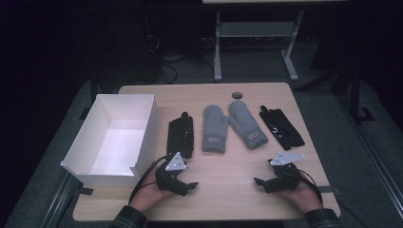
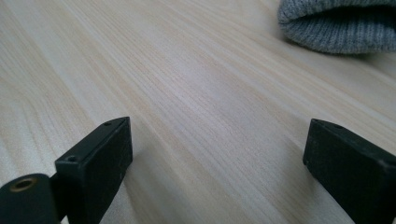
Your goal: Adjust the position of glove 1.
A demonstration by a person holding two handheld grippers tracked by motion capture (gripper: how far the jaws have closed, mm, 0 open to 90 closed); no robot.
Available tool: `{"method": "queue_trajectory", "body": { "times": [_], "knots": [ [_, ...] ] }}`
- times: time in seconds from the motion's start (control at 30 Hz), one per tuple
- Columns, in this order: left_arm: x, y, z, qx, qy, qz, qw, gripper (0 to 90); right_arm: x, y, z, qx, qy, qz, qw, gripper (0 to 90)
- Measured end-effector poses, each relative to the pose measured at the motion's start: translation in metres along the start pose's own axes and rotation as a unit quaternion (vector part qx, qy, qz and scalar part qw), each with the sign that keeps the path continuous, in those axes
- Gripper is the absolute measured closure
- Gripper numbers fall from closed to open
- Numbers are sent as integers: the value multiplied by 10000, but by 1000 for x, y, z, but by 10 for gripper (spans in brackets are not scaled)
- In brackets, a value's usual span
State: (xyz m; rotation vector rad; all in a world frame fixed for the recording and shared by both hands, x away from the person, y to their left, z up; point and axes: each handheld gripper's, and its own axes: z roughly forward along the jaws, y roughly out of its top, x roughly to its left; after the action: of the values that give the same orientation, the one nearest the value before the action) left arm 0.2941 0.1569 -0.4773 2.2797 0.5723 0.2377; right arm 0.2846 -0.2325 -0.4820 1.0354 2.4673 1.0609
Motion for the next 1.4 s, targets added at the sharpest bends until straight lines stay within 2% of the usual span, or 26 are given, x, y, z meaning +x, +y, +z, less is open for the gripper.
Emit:
{"method": "queue_trajectory", "body": {
  "times": [0.13, 0.2, 0.27, 0.33, 0.4, 0.47, 0.5, 0.6, 0.7, 0.93, 1.0, 1.13, 1.4],
  "knots": [
    [-1, 0, 0, -3, -7, -18, 10000, 129, -1, 0, 0, 1, 28, -24, 10000, 83],
    [-1, 0, -1, 3, -9, 0, 10000, 129, -2, 2, -1, 32, 54, -70, 10000, 157],
    [-1, -1, -1, 0, -20, 5, 10000, 129, -2, 5, -3, 70, 12, -43, 10000, 175],
    [-1, -1, -1, -7, -32, -4, 10000, 129, -4, 8, -8, -25, 31, -12, 10000, 291],
    [-1, -1, -1, -31, -35, -26, 10000, 128, -5, 11, -13, -140, -47, -16, 9999, 382],
    [-1, -1, -1, -17, -32, -12, 10000, 128, -7, 15, -16, -240, -46, -9, 9997, 505],
    [-1, -1, -1, -17, -30, -15, 10000, 128, -7, 17, -18, -257, -38, -12, 9997, 596],
    [-1, -1, -1, -22, -31, -14, 10000, 128, -12, 24, -18, -255, 155, 97, 9995, 773],
    [0, -1, -1, -21, -27, 19, 10000, 128, -18, 31, -17, -255, 221, 120, 9994, 891],
    [0, -1, -1, -20, -29, 15, 10000, 128, -34, 46, -14, -380, 127, 190, 9990, 900],
    [0, 0, -1, -16, -32, 20, 10000, 127, -42, 56, -11, -446, 69, 124, 9989, 900],
    [0, 0, -1, -15, -33, 15, 10000, 127, -55, 67, -7, -538, 73, 183, 9984, 900],
    [0, 0, -1, 5, -35, 19, 10000, 128, -75, 87, 8, -629, -111, 174, 9978, 900]
  ]
}}
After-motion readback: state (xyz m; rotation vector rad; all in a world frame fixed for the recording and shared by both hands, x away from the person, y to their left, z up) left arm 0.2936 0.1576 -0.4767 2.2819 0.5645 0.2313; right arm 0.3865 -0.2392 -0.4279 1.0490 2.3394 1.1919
